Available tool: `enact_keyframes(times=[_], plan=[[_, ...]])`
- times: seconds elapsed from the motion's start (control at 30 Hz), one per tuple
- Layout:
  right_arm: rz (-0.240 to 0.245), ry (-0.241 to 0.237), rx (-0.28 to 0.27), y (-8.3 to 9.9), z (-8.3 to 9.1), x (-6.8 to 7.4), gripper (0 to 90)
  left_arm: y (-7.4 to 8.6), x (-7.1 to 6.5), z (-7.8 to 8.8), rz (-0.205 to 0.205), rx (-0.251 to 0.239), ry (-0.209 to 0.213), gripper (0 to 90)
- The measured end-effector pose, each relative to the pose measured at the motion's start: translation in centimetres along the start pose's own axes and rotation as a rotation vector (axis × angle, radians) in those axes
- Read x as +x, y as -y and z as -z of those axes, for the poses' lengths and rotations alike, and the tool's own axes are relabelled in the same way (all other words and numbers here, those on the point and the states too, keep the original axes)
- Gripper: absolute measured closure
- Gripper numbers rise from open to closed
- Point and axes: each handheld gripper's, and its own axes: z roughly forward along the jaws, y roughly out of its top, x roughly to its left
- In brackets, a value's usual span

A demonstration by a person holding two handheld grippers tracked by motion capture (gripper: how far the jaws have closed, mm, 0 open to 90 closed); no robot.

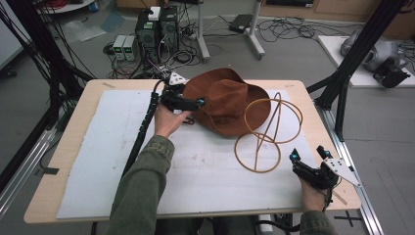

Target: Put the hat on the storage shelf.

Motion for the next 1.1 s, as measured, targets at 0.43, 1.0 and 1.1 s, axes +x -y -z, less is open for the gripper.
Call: enact_keyframes(times=[0.43,1.0,1.1], plan=[[-0.005,-0.003,0.006,0.1,-0.3,-0.2,6.0,2.5,-1.6,-5.0,0.051,0.047,0.000,13.0],[-0.023,0.008,0.000,0.0,-0.3,-0.5,5.9,4.4,-4.0,-8.0,-0.017,0.108,-0.008,12.5],[-0.030,0.007,0.005,0.0,-0.3,-0.6,6.0,4.4,-3.9,-8.2,-0.031,0.116,-0.013,12.5]])
